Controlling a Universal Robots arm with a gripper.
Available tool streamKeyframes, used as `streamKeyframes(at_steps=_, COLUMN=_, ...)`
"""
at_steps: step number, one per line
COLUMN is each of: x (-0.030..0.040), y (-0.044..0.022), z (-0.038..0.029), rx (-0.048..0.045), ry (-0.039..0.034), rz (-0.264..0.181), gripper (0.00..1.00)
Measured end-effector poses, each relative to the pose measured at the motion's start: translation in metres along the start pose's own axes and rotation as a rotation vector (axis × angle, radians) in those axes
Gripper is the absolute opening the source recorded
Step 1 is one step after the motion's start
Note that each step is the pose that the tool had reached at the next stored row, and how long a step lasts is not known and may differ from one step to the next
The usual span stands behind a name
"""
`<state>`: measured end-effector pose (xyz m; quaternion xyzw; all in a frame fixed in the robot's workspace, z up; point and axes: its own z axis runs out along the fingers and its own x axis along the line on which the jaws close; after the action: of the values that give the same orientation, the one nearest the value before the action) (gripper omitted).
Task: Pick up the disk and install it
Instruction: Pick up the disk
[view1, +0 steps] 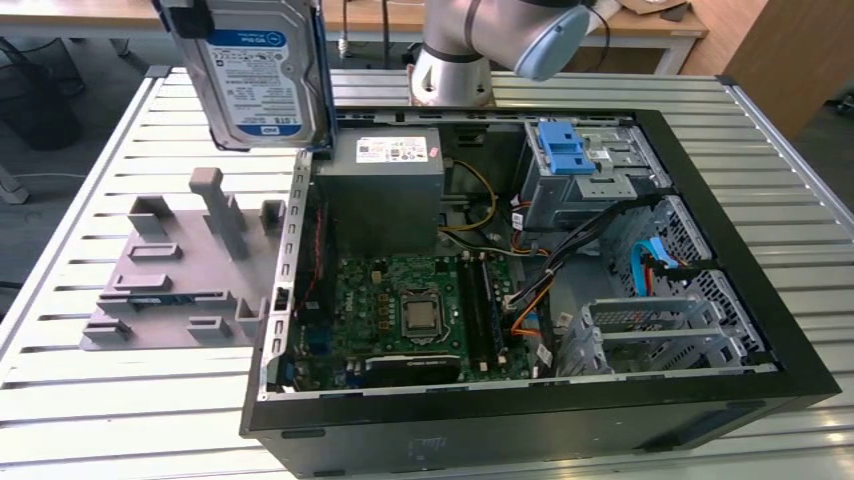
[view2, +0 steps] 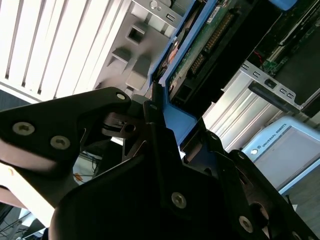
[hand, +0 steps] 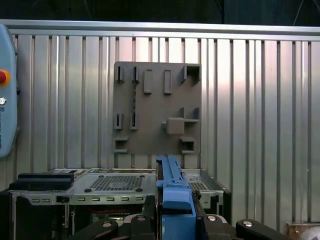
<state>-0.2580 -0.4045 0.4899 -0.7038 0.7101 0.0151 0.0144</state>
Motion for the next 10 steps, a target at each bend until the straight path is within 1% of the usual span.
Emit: streamKeyframes(at_steps=10, x=0.0068, y=-0.0148, z=-0.0003, rx=0.0, ry=0.0, rz=0.0, gripper=0.36)
